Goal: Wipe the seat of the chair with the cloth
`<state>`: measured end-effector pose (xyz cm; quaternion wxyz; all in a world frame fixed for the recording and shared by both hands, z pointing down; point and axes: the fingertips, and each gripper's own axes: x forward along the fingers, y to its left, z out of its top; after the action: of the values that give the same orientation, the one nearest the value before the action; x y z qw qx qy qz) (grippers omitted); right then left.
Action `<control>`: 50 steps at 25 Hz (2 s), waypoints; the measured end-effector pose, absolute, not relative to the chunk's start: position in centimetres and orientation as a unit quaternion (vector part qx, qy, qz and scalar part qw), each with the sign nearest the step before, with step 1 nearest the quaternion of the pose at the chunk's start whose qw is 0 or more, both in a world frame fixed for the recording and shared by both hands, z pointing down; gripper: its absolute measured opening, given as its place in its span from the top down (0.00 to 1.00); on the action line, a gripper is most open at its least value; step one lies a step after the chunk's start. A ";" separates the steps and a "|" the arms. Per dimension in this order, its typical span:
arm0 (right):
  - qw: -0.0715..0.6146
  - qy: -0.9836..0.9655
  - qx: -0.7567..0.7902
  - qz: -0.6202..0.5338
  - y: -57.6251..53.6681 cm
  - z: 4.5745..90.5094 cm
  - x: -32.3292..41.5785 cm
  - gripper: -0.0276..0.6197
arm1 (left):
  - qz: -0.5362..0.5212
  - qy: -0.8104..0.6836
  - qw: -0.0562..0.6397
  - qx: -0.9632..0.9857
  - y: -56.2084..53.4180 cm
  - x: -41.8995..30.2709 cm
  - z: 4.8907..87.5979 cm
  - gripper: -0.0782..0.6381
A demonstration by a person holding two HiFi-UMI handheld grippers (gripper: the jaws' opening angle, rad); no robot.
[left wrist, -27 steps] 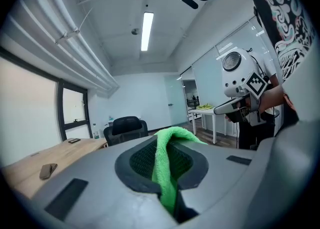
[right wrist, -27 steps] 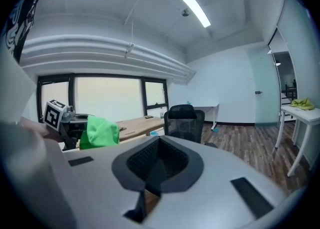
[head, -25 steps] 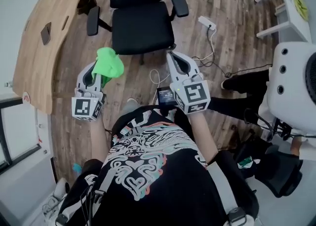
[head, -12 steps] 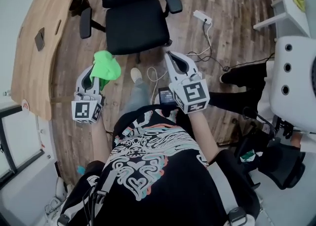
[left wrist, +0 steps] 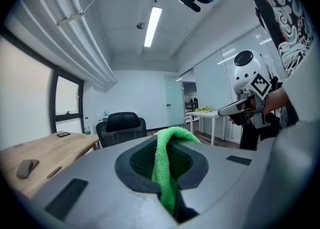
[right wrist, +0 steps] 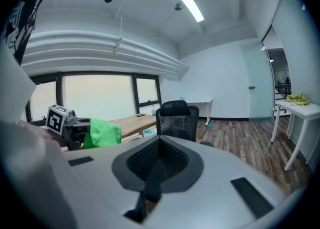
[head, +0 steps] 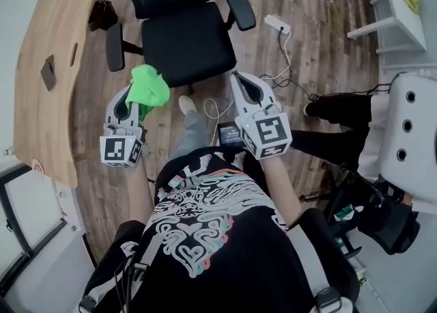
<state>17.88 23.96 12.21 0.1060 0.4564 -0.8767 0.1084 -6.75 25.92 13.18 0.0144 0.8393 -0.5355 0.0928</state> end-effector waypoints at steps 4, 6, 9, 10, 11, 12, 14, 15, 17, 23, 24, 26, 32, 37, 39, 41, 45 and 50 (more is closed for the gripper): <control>0.116 -0.877 0.455 0.100 20.1 12.0 14.7 0.95 | 0.090 -0.526 0.014 0.845 21.7 -8.7 13.2 0.87; 0.123 -0.878 0.453 0.091 18.3 11.5 13.0 0.95 | 0.091 -0.520 0.015 0.849 19.8 -9.5 13.2 0.87; 0.129 -0.879 0.452 0.078 15.6 11.8 10.4 0.95 | 0.088 -0.512 0.019 0.854 17.2 -11.1 13.0 0.87; 0.131 -0.878 0.454 0.080 14.6 12.0 9.7 0.95 | 0.088 -0.509 0.020 0.856 16.4 -11.6 13.1 0.87; 0.133 -0.875 0.458 0.082 13.7 12.3 9.1 0.95 | 0.089 -0.505 0.020 0.859 15.6 -12.1 13.2 0.87; 0.136 -0.872 0.462 0.084 12.8 12.5 8.5 0.95 | 0.091 -0.500 0.021 0.861 14.8 -12.5 13.4 0.87; 0.141 -0.867 0.469 0.086 11.3 13.0 7.4 0.95 | 0.093 -0.493 0.026 0.865 13.3 -13.5 14.0 0.87; 0.144 -0.865 0.472 0.087 10.7 13.3 7.0 0.95 | 0.093 -0.490 0.030 0.866 12.7 -14.0 14.3 0.87; 0.150 -0.859 0.481 0.089 9.7 14.0 6.4 0.95 | 0.093 -0.483 0.036 0.870 11.5 -14.6 15.0 0.87; 0.164 -0.846 0.497 0.104 8.6 15.8 6.1 0.95 | 0.101 -0.464 0.046 0.879 9.3 -15.3 16.8 0.87; 0.166 -0.844 0.499 0.106 8.7 16.1 6.2 0.95 | 0.102 -0.463 0.048 0.879 9.1 -15.3 17.0 0.87; 0.169 -0.838 0.507 0.108 8.6 16.4 6.6 0.95 | 0.102 -0.460 0.053 0.881 8.8 -15.2 17.5 0.87; 0.171 -0.826 0.525 0.115 8.1 17.2 7.7 0.95 | 0.110 -0.447 0.063 0.885 8.4 -14.9 18.7 0.87; 0.179 -0.823 0.527 0.113 7.7 17.9 7.6 0.95 | 0.111 -0.442 0.075 0.887 7.9 -14.6 19.9 0.87; 0.193 -0.822 0.522 0.122 8.1 18.5 7.8 0.95 | 0.114 -0.443 0.079 0.885 7.9 -14.3 20.2 0.87; 0.200 -0.819 0.525 0.121 7.8 18.9 8.2 0.95 | 0.117 -0.444 0.081 0.885 7.6 -13.8 20.6 0.87; 0.200 -0.820 0.526 0.107 6.5 19.4 8.5 0.95 | 0.116 -0.445 0.097 0.883 7.0 -13.2 21.9 0.87; 0.198 -0.825 0.516 0.117 5.8 21.1 9.1 0.95 | 0.130 -0.450 0.104 0.877 6.3 -12.4 23.9 0.87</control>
<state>9.15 5.81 21.08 0.1976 0.5159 -0.8253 0.1167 -12.41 6.26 23.90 0.1045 0.8775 -0.4496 0.1304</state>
